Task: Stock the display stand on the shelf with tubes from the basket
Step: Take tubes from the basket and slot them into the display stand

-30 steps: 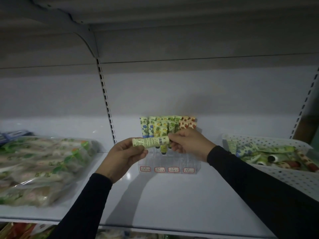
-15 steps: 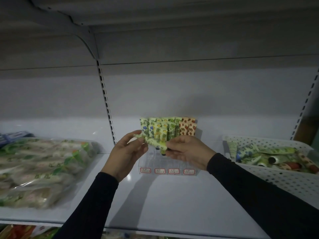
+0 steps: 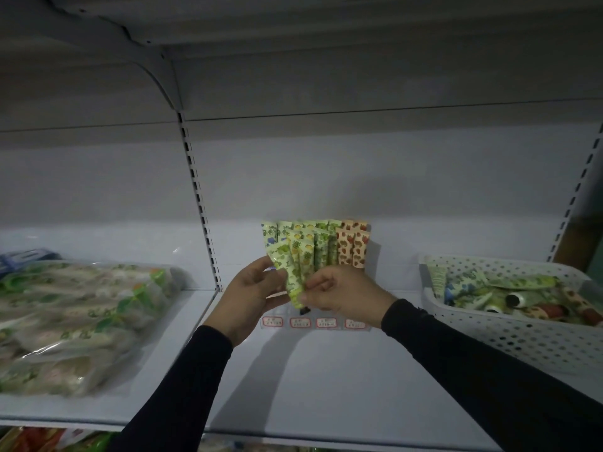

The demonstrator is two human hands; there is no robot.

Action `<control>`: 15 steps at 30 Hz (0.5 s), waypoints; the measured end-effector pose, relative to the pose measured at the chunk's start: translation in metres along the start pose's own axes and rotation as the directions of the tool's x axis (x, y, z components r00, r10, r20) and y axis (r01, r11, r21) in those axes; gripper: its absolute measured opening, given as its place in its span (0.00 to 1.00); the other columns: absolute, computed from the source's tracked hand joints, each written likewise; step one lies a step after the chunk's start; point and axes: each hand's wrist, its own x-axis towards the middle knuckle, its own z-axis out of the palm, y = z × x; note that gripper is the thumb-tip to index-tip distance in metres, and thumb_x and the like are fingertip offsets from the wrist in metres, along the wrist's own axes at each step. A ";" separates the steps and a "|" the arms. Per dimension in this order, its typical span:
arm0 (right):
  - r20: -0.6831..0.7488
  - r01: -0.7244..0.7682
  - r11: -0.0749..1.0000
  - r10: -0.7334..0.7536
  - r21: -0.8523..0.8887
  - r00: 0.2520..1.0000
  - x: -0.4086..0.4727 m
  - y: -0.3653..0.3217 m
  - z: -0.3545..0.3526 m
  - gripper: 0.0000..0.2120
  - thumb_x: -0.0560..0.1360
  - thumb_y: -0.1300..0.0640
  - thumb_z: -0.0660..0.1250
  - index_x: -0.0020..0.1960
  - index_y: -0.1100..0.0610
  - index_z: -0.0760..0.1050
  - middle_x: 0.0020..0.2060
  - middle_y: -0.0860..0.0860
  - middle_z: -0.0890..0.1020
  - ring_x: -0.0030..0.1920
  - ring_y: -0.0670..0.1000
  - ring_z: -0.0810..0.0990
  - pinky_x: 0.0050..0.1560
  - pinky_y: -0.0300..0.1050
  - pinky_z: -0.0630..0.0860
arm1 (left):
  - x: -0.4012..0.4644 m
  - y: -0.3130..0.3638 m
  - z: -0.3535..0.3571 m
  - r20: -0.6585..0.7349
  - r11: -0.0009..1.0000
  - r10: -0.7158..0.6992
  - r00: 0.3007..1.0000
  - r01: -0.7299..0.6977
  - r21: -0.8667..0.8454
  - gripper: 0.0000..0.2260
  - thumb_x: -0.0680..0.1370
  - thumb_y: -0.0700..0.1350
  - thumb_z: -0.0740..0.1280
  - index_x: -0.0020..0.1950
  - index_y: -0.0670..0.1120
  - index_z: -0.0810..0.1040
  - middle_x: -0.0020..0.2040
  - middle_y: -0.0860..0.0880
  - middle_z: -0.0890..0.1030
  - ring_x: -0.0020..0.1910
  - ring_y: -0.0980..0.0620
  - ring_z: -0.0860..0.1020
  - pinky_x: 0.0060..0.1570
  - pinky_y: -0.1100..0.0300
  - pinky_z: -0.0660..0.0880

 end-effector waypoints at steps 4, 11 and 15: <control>-0.117 0.044 0.997 -0.037 0.058 0.992 -0.002 -0.003 -0.010 0.15 0.77 0.46 0.66 0.58 0.54 0.78 0.47 0.48 0.83 0.43 0.43 0.83 0.46 0.37 0.79 | -0.002 -0.005 0.006 0.164 0.981 -0.028 0.986 -0.004 0.196 0.11 0.82 0.42 0.64 0.63 0.43 0.79 0.58 0.39 0.83 0.57 0.41 0.81 0.60 0.48 0.77; -0.099 0.024 0.963 0.002 0.268 0.995 -0.004 0.002 -0.018 0.06 0.77 0.57 0.68 0.46 0.60 0.80 0.37 0.53 0.81 0.34 0.43 0.80 0.38 0.34 0.78 | -0.002 -0.008 0.015 0.298 0.942 -0.044 0.954 -0.059 0.330 0.12 0.84 0.41 0.60 0.63 0.44 0.79 0.57 0.43 0.84 0.53 0.48 0.82 0.58 0.52 0.78; -0.123 0.030 0.969 0.001 0.247 0.992 -0.001 0.002 -0.024 0.09 0.75 0.59 0.70 0.54 0.63 0.79 0.40 0.55 0.83 0.36 0.46 0.82 0.41 0.37 0.81 | 0.001 -0.015 0.012 0.190 0.914 -0.017 0.982 -0.062 0.400 0.09 0.82 0.44 0.64 0.56 0.45 0.83 0.49 0.44 0.85 0.49 0.48 0.82 0.56 0.51 0.79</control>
